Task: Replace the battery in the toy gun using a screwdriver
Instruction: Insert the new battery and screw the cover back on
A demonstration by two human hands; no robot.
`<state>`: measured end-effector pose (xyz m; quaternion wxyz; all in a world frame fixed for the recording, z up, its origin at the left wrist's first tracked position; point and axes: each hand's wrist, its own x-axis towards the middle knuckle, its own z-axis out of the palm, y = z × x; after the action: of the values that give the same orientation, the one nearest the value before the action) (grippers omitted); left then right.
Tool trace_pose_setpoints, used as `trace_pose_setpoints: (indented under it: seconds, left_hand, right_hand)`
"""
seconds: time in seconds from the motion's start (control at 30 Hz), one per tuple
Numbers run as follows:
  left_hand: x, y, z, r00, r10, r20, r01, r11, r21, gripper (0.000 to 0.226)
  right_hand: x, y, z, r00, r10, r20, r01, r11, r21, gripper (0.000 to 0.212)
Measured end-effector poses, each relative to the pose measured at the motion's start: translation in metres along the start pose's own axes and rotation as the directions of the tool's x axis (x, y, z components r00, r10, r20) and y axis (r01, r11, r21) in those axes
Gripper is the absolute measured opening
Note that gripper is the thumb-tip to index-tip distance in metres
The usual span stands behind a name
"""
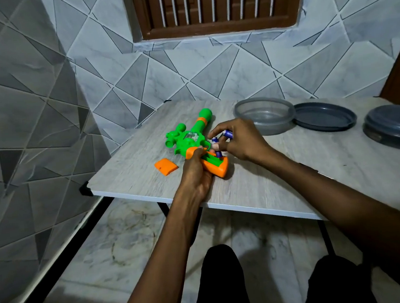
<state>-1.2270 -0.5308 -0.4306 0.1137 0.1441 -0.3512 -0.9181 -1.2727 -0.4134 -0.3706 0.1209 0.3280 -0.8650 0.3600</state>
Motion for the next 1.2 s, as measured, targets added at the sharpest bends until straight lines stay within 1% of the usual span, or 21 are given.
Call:
trace_pose_setpoints:
  seconds: [0.1, 0.23, 0.37, 0.53, 0.67, 0.73, 0.83, 0.93, 1.0, 1.07, 1.1, 1.13, 1.17, 1.2]
  left_hand:
    - [0.000, -0.002, -0.001, 1.000, 0.002, 0.024, -0.002, 1.000, 0.003, 0.040]
    - [0.001, -0.002, -0.003, 0.999, -0.005, 0.045, 0.003, 0.999, 0.044, 0.027]
    - [0.002, -0.002, -0.002, 0.998, 0.000, 0.059, -0.003, 0.999, 0.050, 0.019]
    - [0.003, -0.006, -0.002, 0.999, 0.016, 0.045, -0.019, 0.997, 0.075, 0.027]
    - [0.004, -0.007, -0.002, 0.999, 0.017, 0.034, -0.018, 0.999, 0.050, 0.027]
    - [0.001, -0.006, -0.001, 0.999, 0.019, 0.028, -0.020, 0.999, 0.050, 0.023]
    - [-0.002, -0.004, 0.002, 1.000, -0.001, 0.030, 0.000, 0.999, 0.044, 0.008]
    - [-0.003, -0.002, 0.003, 1.000, -0.009, 0.022, 0.008, 0.998, 0.064, 0.008]
    - [-0.003, -0.002, 0.003, 1.000, -0.011, 0.022, 0.010, 0.998, 0.069, 0.010]
    - [-0.002, -0.002, 0.003, 1.000, -0.008, 0.028, 0.006, 0.998, 0.058, 0.017]
    - [-0.001, -0.002, 0.003, 1.000, -0.009, 0.028, 0.008, 0.999, 0.048, 0.020]
    - [-0.001, -0.002, 0.003, 1.000, -0.015, 0.026, 0.014, 0.999, 0.045, 0.020]
    - [-0.002, -0.001, 0.004, 0.999, -0.021, 0.025, 0.020, 0.999, 0.046, 0.018]
    - [-0.003, -0.001, 0.004, 0.999, -0.026, 0.023, 0.025, 0.999, 0.045, 0.017]
  right_hand:
    - [-0.003, 0.002, 0.006, 0.999, -0.051, 0.015, 0.052, 0.999, -0.002, 0.027]
    - [-0.009, 0.007, 0.012, 0.986, -0.156, 0.063, 0.162, 0.980, -0.114, 0.031]
    - [-0.007, 0.013, 0.013, 0.980, -0.183, 0.075, 0.192, 0.970, -0.149, 0.033]
    - [-0.009, 0.029, 0.020, 0.948, -0.305, 0.095, 0.312, 0.948, -0.065, 0.025]
    - [-0.009, 0.034, 0.022, 0.939, -0.336, 0.069, 0.336, 0.942, 0.012, 0.020]
    - [-0.008, 0.034, 0.022, 0.934, -0.348, 0.082, 0.349, 0.937, 0.008, 0.018]
    - [-0.009, 0.037, 0.023, 0.926, -0.360, 0.118, 0.363, 0.932, -0.010, 0.012]
    - [-0.013, 0.040, 0.023, 0.940, -0.325, 0.102, 0.320, 0.945, 0.060, 0.014]
    - [-0.014, 0.040, 0.021, 0.940, -0.321, 0.113, 0.316, 0.947, 0.056, 0.016]
    - [-0.014, 0.038, 0.020, 0.950, -0.293, 0.103, 0.288, 0.955, 0.067, 0.012]
    - [-0.014, 0.035, 0.021, 0.967, -0.244, 0.066, 0.240, 0.968, 0.072, 0.010]
    - [-0.014, 0.031, 0.022, 0.988, -0.153, 0.010, 0.151, 0.984, 0.097, 0.013]
    - [-0.013, 0.025, 0.022, 0.999, -0.020, -0.039, 0.026, 0.985, 0.172, 0.020]
    - [-0.013, 0.019, 0.021, 0.989, 0.144, -0.026, -0.130, 0.946, 0.299, 0.028]
